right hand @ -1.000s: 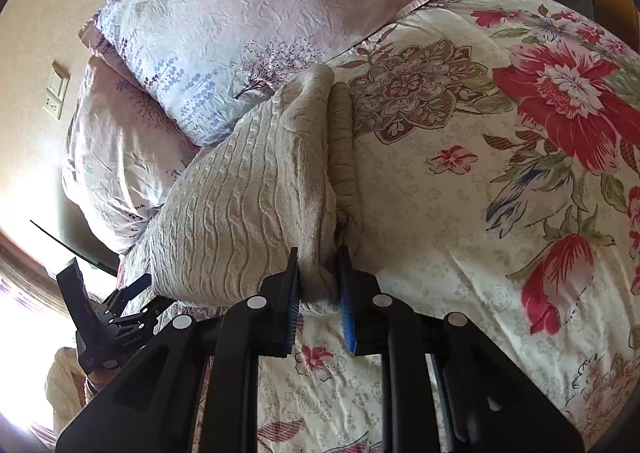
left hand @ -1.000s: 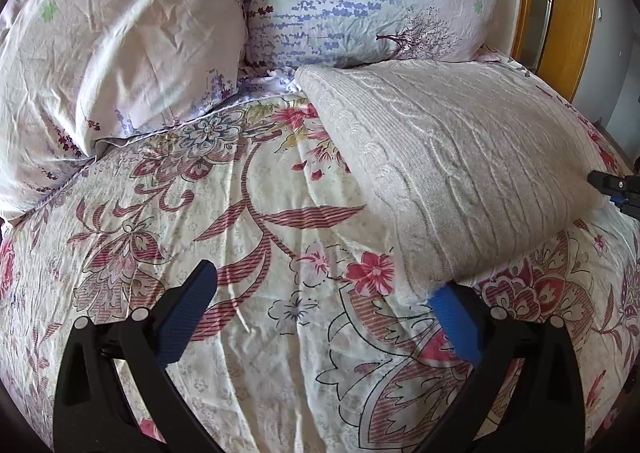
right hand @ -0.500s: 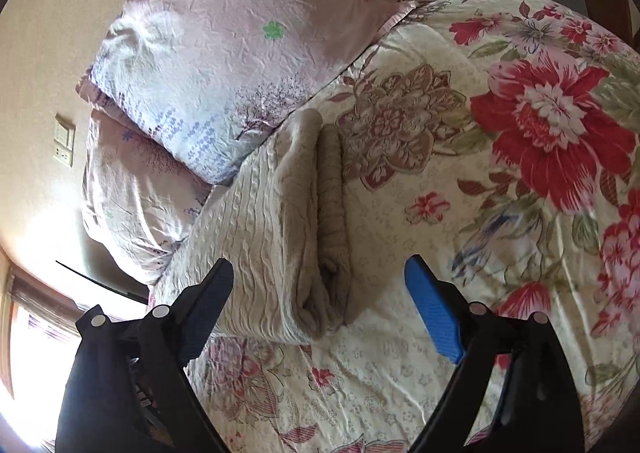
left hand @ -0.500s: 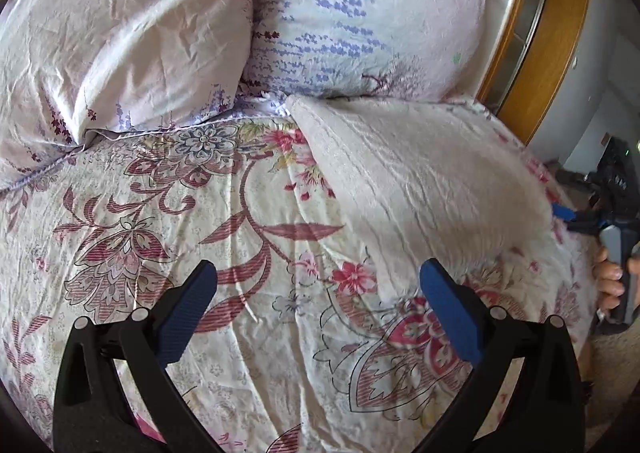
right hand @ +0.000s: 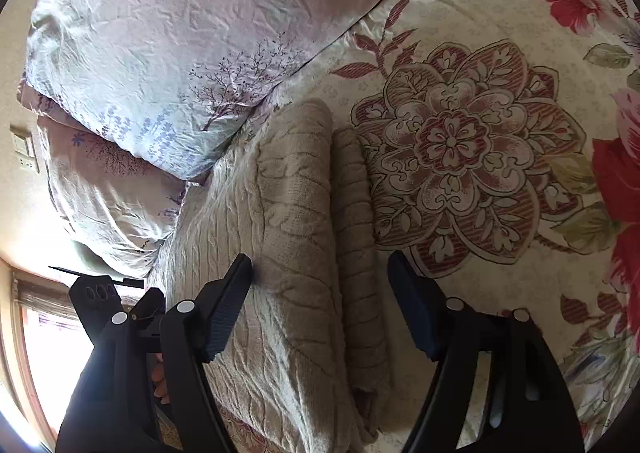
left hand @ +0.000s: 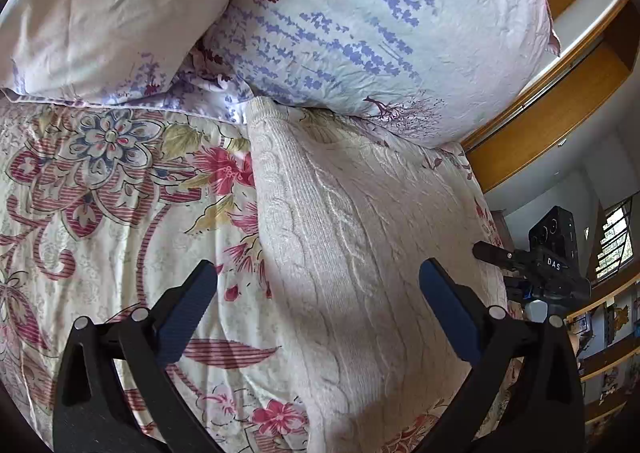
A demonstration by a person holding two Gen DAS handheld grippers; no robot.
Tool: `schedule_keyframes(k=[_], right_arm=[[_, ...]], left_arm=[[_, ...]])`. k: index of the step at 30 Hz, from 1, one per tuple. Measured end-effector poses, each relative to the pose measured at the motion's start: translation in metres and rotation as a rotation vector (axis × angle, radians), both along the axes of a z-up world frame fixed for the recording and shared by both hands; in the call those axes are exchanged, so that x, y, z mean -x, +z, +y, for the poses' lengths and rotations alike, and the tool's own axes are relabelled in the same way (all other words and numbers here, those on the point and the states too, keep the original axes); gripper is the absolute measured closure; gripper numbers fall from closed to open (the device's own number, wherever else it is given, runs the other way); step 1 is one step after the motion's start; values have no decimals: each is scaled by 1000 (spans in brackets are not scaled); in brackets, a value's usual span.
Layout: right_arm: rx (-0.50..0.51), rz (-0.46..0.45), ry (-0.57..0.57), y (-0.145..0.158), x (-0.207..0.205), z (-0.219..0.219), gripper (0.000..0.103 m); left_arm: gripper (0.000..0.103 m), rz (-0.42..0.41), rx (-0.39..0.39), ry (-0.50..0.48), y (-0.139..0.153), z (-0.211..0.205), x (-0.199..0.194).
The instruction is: Fold small clothes
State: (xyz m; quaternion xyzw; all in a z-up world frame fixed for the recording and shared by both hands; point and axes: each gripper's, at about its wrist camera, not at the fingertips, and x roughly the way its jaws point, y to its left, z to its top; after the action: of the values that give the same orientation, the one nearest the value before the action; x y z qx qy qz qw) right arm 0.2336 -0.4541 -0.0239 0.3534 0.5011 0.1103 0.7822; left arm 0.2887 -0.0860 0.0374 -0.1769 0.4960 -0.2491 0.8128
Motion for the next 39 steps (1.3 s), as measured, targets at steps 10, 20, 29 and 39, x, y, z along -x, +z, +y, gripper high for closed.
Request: schedule_keyframes(k=[10, 20, 29, 39], right_arm=[[-164, -19, 50, -16, -7, 1, 47], [-326, -103, 38, -14, 5, 13, 72], [-296, -174, 206, 14, -13, 115, 73], [-94, -82, 179, -16, -28, 163, 61]], left_arm=[[31, 107, 168, 4, -22, -10, -19], [67, 76, 265, -4, -13, 8, -6], [68, 1, 237, 88, 26, 108, 26], [51, 71, 148, 195, -19, 139, 19]])
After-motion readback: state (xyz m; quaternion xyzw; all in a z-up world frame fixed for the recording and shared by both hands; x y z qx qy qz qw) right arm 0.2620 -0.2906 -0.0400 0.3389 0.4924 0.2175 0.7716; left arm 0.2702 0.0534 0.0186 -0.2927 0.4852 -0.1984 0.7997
